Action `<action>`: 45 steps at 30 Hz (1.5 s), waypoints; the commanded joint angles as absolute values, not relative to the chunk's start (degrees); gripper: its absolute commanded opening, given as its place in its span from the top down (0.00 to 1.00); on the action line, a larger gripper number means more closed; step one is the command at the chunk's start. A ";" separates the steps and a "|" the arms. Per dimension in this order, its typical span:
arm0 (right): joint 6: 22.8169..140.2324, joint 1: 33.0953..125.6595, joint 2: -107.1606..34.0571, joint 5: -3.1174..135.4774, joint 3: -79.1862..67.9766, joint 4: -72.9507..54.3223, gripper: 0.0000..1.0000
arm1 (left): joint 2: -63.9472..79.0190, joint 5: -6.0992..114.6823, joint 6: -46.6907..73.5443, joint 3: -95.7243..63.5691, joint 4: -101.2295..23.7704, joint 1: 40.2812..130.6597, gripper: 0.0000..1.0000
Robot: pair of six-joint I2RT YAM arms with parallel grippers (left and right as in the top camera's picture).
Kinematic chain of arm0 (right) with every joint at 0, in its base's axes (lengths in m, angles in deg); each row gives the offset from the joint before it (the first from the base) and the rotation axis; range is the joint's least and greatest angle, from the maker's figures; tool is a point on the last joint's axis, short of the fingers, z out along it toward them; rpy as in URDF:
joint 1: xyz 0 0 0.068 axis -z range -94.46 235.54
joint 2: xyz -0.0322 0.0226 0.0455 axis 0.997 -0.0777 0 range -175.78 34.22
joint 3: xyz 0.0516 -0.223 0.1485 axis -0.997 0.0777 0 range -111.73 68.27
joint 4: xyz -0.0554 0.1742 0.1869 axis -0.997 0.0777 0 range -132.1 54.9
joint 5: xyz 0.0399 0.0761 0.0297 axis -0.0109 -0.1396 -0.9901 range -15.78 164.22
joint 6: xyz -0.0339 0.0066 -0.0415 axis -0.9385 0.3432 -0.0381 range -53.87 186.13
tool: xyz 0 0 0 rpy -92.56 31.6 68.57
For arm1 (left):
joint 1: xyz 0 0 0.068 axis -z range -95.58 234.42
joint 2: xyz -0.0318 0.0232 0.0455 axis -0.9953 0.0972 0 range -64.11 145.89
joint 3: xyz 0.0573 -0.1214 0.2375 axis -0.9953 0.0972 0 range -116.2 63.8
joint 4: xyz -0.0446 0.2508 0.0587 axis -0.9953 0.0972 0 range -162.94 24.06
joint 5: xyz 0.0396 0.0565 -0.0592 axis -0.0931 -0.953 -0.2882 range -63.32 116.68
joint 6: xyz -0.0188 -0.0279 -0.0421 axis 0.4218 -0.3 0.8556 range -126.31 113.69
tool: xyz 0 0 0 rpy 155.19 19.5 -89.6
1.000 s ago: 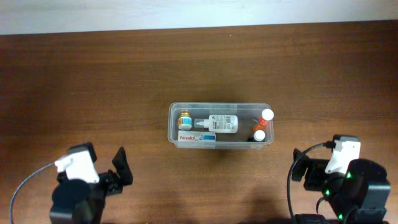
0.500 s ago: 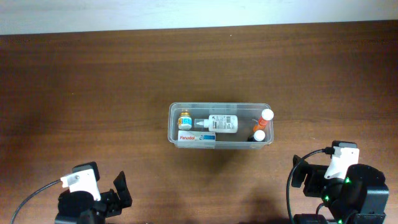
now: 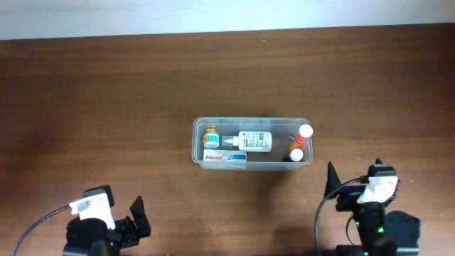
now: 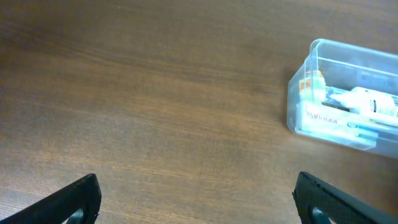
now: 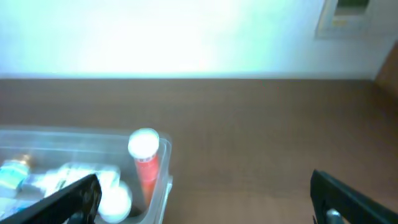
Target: Pack container
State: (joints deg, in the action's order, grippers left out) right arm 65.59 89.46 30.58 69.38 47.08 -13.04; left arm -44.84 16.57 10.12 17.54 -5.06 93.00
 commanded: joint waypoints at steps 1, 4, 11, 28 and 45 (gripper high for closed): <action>64.39 89.31 33.90 68.90 56.59 -26.37 0.02 | -45.02 15.91 9.46 17.80 -5.17 93.22 0.01; 64.41 89.31 33.93 69.54 63.43 -39.55 0.02 | -45.02 15.91 9.46 17.80 -5.17 93.22 0.01; 64.43 89.31 33.51 69.95 67.95 -37.96 0.02 | -45.02 15.91 9.46 17.80 -5.17 93.22 0.01; 64.43 89.31 33.10 69.93 67.95 -37.98 0.02 | -45.02 15.91 9.46 17.80 -5.19 93.22 0.01; 64.43 89.31 33.10 69.95 67.95 -38.00 0.02 | -48.47 15.04 8.69 21.19 -8.47 93.15 0.01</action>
